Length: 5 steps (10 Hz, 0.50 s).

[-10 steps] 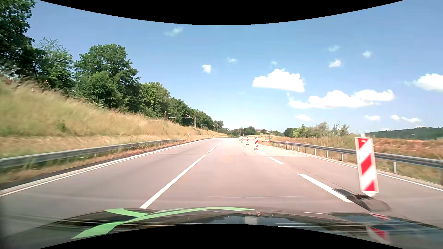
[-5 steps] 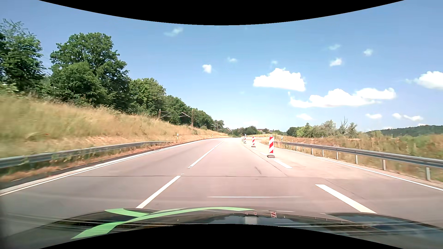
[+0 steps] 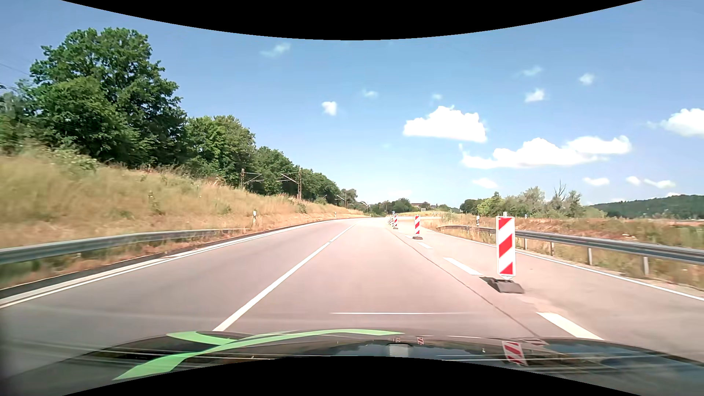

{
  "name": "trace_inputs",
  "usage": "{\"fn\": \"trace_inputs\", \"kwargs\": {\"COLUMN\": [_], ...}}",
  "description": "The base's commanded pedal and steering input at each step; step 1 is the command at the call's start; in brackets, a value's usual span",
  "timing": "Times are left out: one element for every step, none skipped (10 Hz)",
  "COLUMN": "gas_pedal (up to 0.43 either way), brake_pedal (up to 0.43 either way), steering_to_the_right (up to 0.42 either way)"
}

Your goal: Follow the waypoints while adhering to traffic rules and regulations

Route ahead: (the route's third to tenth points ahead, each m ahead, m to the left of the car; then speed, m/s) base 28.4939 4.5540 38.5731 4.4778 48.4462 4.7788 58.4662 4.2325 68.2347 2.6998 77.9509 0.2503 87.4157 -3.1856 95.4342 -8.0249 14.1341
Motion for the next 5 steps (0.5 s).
{"fn": "trace_inputs", "kwargs": {"gas_pedal": [0.039, 0.039, 0.039, 0.039, 0.039], "brake_pedal": [0.0, 0.0, 0.0, 0.0, 0.0], "steering_to_the_right": [-0.004, -0.004, -0.004, -0.004, -0.004]}}
